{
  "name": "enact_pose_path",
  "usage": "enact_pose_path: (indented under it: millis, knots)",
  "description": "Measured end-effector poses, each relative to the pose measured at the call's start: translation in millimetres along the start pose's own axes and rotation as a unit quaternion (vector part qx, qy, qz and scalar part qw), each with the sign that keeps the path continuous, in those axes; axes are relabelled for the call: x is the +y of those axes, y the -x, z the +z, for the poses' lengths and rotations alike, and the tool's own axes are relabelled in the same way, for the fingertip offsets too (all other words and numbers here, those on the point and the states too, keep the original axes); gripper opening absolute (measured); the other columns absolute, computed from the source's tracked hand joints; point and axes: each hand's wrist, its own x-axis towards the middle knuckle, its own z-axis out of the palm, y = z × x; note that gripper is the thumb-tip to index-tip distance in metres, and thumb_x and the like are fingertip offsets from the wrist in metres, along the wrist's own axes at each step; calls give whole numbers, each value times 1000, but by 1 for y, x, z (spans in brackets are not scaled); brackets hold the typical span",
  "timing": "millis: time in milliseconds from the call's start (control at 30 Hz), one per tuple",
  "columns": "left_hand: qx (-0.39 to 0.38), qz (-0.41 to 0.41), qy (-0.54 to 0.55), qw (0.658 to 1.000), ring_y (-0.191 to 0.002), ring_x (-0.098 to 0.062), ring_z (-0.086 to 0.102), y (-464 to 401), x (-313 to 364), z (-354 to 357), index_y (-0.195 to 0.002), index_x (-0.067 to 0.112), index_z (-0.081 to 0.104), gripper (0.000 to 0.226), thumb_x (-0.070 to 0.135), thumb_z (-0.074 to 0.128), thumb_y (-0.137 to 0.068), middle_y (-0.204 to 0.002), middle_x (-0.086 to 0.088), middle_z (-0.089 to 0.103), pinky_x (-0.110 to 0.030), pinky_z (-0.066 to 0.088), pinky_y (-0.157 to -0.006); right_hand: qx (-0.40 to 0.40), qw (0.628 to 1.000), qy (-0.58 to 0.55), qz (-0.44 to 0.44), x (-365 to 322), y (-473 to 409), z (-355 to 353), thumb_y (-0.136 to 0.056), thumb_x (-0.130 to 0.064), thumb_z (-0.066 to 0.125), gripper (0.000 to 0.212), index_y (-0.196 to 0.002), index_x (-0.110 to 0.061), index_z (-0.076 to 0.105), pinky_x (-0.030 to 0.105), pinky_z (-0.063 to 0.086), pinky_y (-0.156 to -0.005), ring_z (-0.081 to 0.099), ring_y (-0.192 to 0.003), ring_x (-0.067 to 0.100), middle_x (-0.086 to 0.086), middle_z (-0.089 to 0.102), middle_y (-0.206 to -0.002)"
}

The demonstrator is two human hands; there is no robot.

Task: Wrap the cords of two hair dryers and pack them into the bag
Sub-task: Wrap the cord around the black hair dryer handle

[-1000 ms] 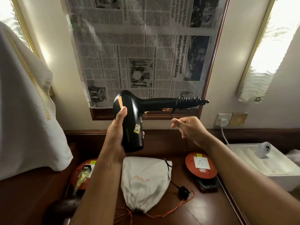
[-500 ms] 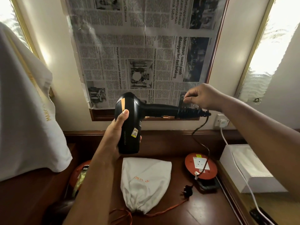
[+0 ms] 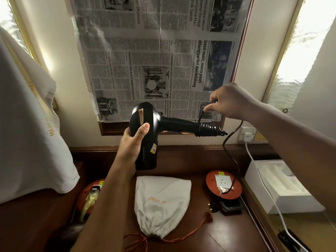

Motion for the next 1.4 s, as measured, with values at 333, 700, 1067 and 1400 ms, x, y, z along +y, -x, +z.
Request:
enact_pose_path:
  millis: [333, 700, 1067, 1400]
  knots:
    - [107, 46, 28, 993, -111, -25, 60, -1, -6, 14, -131, 21, 44, 60, 44, 70, -82, -121, -6, 60, -50, 51, -95, 66, 991, -95, 70, -45, 36, 39, -94, -23, 56, 30, -69, -9, 63, 26, 42, -52, 57, -57, 17, 4, 62, -66]
    - [115, 2, 96, 989, -109, -29, 62, 0, -7, 12, -131, 20, 47, 60, 47, 68, -83, -120, -8, 63, -52, 50, -94, 18, 833, -508, 218, -81, 75, 103, -103, -26, 38, 26, -91, -15, 59, 22, 33, -41, 42, -45, 7, 1, 54, -62]
    - [42, -27, 105, 993, -104, -41, 65, 12, -15, 10, -130, 19, 51, 85, 66, 74, -64, -117, -19, 65, -46, 56, -75, -66, 589, -777, 211, -86, 92, 140, -96, -40, 42, 39, -85, -7, 60, 23, 16, -41, 23, -39, 11, 3, 33, -53]
    - [-7, -18, 140, 990, -83, -32, 66, 19, -10, 3, -132, 14, 48, 74, 58, 69, -76, -110, -20, 65, -39, 55, -62, -62, 661, -719, 207, -66, 96, 148, -98, -38, 44, 40, -86, -4, 62, 26, 28, -44, 29, -43, 14, 4, 38, -56]
